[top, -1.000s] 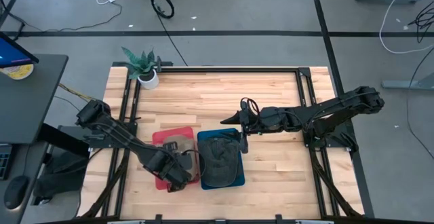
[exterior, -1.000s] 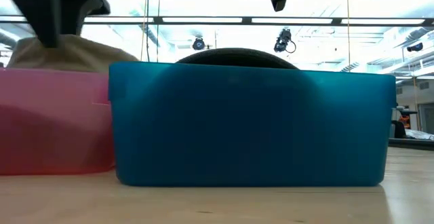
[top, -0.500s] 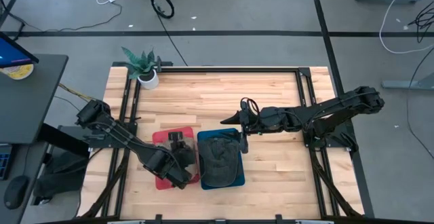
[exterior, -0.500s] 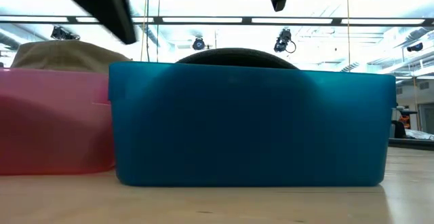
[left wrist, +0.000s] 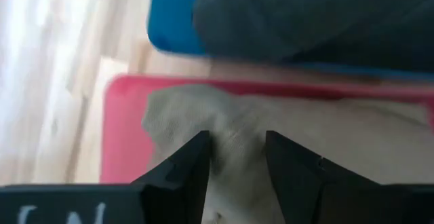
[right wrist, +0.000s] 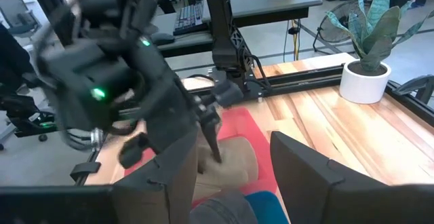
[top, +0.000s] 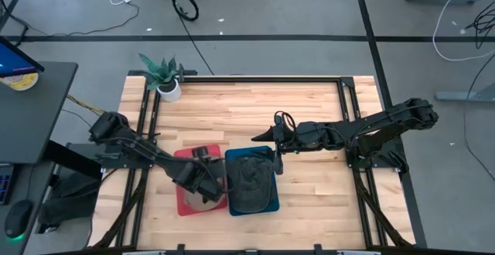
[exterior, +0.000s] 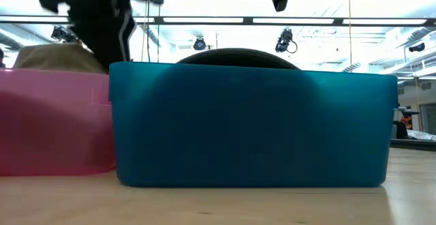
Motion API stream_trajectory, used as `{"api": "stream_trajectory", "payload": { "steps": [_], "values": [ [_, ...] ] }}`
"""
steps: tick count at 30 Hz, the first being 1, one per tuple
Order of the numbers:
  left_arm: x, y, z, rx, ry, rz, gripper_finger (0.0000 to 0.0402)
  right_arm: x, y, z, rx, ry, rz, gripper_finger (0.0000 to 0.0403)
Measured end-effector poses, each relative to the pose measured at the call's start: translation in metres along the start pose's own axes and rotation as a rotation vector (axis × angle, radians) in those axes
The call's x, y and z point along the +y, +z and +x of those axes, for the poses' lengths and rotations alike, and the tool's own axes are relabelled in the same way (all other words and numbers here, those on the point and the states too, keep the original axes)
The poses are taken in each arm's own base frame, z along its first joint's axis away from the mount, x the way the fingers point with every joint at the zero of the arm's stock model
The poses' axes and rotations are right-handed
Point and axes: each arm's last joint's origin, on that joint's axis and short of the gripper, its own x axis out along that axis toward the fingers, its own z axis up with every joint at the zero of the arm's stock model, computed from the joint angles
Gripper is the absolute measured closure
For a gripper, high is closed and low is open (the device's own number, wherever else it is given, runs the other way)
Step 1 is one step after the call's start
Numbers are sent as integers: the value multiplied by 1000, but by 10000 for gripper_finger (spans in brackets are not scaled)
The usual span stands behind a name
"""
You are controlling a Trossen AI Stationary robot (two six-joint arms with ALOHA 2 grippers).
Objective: Pick & Place hat
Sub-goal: Put the brown cap into the red bin, then return to Home Position
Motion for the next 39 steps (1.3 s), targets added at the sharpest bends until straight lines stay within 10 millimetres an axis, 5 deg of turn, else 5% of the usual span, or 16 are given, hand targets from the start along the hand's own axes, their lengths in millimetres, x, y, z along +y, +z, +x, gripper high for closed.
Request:
{"api": "stream_trajectory", "payload": {
  "steps": [11, 21, 39],
  "values": [
    [12, -12, 42, 144, -154, -62, 253, 0, 0, 0, 0, 0, 0, 214],
    [15, 17, 21, 56, -183, -53, 252, 0, 0, 0, 0, 0, -3, 214],
    [-2, 24, -10, -33, -200, 147, 252, 1, 5, 0, -53, 9, -24, 214]
  ]
}}
